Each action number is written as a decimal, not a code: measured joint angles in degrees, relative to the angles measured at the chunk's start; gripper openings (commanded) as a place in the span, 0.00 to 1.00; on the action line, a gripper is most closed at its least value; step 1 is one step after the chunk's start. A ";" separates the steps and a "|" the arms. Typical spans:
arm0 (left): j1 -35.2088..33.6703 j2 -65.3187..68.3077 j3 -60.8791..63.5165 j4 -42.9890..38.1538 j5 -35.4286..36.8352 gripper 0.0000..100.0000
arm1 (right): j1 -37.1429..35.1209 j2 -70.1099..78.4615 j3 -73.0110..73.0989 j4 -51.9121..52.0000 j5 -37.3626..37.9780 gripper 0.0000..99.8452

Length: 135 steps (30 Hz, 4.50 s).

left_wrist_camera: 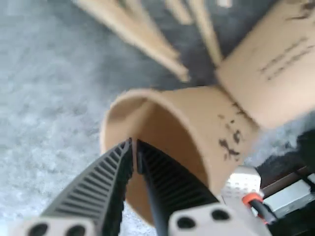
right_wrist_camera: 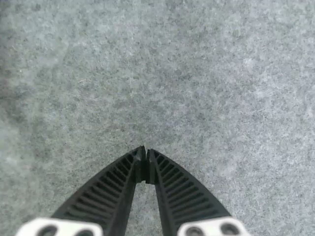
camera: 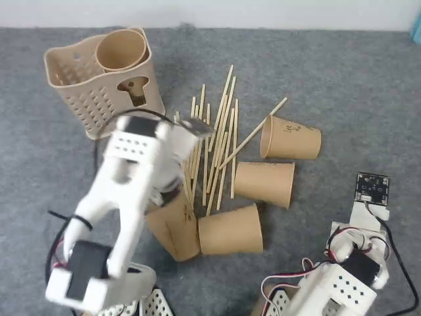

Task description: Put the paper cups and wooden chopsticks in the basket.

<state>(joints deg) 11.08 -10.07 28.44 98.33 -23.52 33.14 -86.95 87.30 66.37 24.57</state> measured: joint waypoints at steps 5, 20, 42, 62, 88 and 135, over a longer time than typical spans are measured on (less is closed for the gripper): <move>8.53 -8.79 1.41 0.09 -0.70 0.01 | 0.00 0.00 0.00 0.00 0.00 0.01; 27.08 -31.30 9.58 0.35 -6.51 0.02 | 0.00 0.00 0.00 0.00 0.00 0.01; 18.29 -31.56 10.90 0.35 -19.60 0.08 | 0.00 0.00 0.00 0.00 0.00 0.01; 16.18 -31.65 15.82 -4.04 -17.58 0.17 | -0.44 0.00 0.00 0.00 0.00 0.01; 10.46 -32.35 19.34 -11.43 -17.58 0.01 | -0.44 0.09 0.53 0.00 0.00 0.01; -23.21 -15.82 -34.20 -35.60 54.33 0.01 | -0.53 0.09 0.53 0.00 0.00 0.01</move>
<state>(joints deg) -12.13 -25.89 -5.76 62.73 30.81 32.62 -86.86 87.82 66.37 24.57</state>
